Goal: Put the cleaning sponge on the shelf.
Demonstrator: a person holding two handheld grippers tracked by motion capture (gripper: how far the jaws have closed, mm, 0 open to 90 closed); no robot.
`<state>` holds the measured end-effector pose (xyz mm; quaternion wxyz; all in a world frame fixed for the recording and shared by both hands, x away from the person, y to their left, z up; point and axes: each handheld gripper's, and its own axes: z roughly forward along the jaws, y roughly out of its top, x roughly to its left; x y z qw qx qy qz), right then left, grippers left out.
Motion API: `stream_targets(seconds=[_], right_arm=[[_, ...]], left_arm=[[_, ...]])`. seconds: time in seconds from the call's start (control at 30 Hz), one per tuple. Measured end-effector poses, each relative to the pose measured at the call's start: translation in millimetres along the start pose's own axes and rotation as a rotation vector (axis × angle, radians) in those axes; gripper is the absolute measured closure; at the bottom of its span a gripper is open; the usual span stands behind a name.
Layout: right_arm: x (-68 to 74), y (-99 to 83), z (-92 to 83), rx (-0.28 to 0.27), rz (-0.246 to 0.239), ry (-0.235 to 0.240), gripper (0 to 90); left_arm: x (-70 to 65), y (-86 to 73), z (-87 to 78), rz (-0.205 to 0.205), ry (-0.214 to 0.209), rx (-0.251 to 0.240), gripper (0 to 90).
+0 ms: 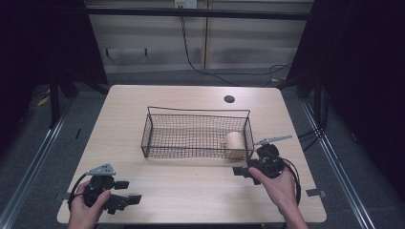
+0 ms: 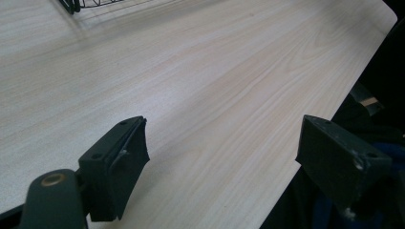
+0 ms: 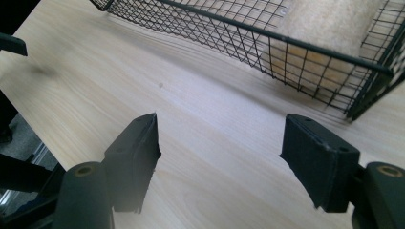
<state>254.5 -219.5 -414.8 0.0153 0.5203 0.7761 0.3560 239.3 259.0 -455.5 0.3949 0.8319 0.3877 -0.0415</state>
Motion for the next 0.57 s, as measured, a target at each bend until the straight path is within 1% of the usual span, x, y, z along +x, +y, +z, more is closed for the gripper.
stream_targets(seconds=[0.07, 0.1, 0.13, 0.17, 0.2, 0.23, 0.33, 0.37, 0.4, 0.5, 0.53, 0.57], right_arm=[[-0.8, -10.0, -3.9, -0.009, 0.000, 0.000, 28.8], [-0.8, -10.0, -3.9, -0.009, 0.000, 0.000, 28.8], [-1.5, -17.2, -5.9, -0.023, 0.006, -0.004, 29.0], [-1.5, -17.2, -5.9, -0.023, 0.006, -0.004, 29.0], [-3.1, -23.3, -6.4, -0.026, 0.003, -0.003, 29.0], [-3.1, -23.3, -6.4, -0.026, 0.003, -0.003, 29.0], [-7.1, -33.7, -5.2, -0.046, 0.015, -0.009, 29.3], [-7.1, -33.7, -5.2, -0.046, 0.015, -0.009, 29.3], [-9.7, -39.1, -4.1, -0.060, 0.026, -0.005, 29.6], [-11.8, -43.1, -2.7, -0.057, 0.033, -0.007, 29.5], [-13.3, -45.8, -1.9, -0.071, 0.033, -0.014, 29.5], [-13.3, -45.8, -1.9, -0.071, 0.033, -0.014, 29.5]], left_arm=[[-0.2, -0.1, 0.1, 0.003, -0.002, 0.001, 17.4], [-0.2, -0.1, 0.1, 0.003, -0.002, 0.001, 17.4], [-0.1, -0.1, -0.2, 0.005, 0.000, 0.003, 17.4], [-0.2, -0.1, 0.0, 0.001, 0.001, 0.001, 17.4], [-0.1, 0.0, 0.4, 0.003, -0.001, 0.002, 17.4], [-0.3, 0.0, 0.7, 0.004, 0.000, 0.005, 17.4], [-0.7, -0.6, -0.5, 0.006, 0.003, 0.005, 17.4], [-0.7, -0.6, -0.5, 0.006, 0.003, 0.005, 17.4], [-0.8, -0.8, -0.6, -0.001, 0.003, -0.001, 17.4], [-0.1, -1.1, -1.7, -0.001, 0.006, -0.002, 17.4], [-0.2, -1.0, -1.6, -0.002, 0.006, -0.002, 17.4], [-0.5, -1.0, -1.5, -0.002, 0.005, -0.002, 17.4]])
